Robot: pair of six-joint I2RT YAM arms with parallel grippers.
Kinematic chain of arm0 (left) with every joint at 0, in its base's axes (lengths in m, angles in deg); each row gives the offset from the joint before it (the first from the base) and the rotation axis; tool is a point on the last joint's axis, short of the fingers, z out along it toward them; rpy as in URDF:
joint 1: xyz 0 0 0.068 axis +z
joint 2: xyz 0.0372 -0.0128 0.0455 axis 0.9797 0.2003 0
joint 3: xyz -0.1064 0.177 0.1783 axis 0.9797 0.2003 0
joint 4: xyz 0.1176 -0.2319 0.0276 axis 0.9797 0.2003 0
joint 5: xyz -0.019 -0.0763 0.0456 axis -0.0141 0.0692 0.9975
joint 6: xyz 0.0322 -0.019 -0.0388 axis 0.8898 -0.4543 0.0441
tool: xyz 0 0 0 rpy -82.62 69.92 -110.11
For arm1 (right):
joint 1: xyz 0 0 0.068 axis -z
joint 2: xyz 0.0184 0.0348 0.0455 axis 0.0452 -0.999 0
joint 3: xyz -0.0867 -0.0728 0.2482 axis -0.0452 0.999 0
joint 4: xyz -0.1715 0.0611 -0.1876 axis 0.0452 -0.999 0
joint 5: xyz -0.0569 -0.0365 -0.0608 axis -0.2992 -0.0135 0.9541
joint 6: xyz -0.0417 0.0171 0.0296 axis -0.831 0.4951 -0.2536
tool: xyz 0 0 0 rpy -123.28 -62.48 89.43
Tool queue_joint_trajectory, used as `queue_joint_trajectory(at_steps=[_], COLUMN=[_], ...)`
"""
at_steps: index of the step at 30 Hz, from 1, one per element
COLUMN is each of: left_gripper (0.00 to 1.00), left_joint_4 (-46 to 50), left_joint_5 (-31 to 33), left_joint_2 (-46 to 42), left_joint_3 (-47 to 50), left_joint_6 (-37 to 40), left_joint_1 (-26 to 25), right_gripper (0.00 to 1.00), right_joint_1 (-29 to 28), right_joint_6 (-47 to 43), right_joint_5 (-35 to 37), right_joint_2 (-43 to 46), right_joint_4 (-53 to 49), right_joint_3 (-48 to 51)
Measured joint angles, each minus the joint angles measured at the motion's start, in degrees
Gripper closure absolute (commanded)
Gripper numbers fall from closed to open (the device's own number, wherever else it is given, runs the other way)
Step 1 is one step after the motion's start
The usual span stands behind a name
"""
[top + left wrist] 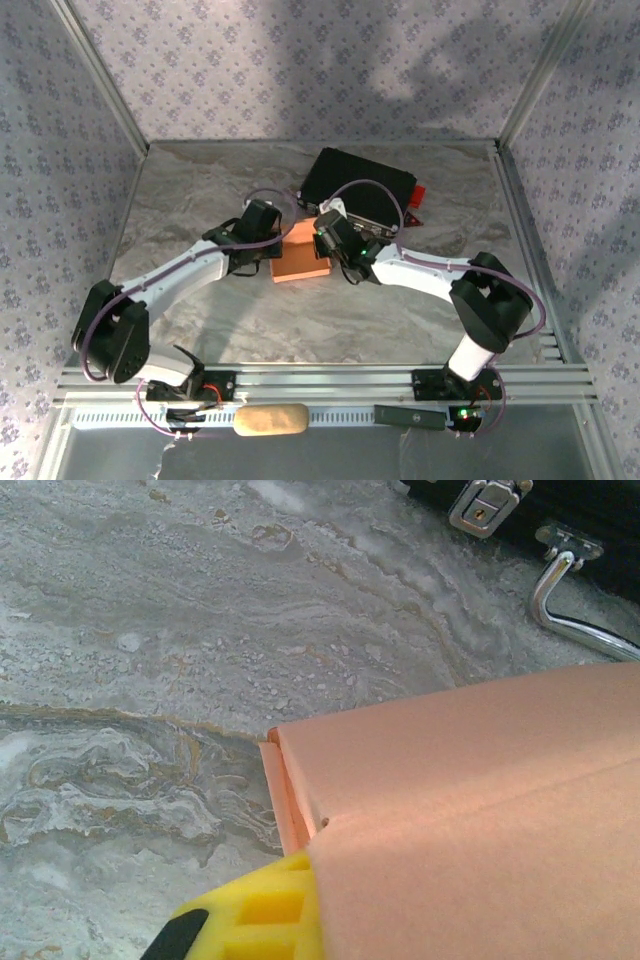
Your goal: Fold the paper box
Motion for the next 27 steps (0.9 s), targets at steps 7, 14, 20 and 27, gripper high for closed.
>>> queue_joint_trajectory(at_steps=[7,14,20,27], left_gripper=[1.0,1.0,1.0,1.0], left_joint_4=[-3.74,-7.98,-13.73,-17.46], left_joint_5=[1.55,2.78,2.73,3.08], left_joint_2=[-2.71,-6.49,-11.63,-15.15], left_joint_3=[4.07,9.9,16.76,21.38], left_joint_6=[-0.39,-0.33,-0.11,0.04], left_joint_1=[-0.7,-2.16,-2.93,-3.85], right_gripper=[1.0,1.0,1.0,1.0], right_joint_1=[-1.49,-4.0,-5.9,-7.72], right_joint_6=[-0.44,-1.95,-3.45,-4.57], right_joint_5=[1.68,4.76,5.11,6.38], right_joint_2=[0.42,1.05,3.17,3.67], right_joint_4=[4.02,8.11,14.82,19.98], right_joint_3=[2.27,6.01,11.82,15.28])
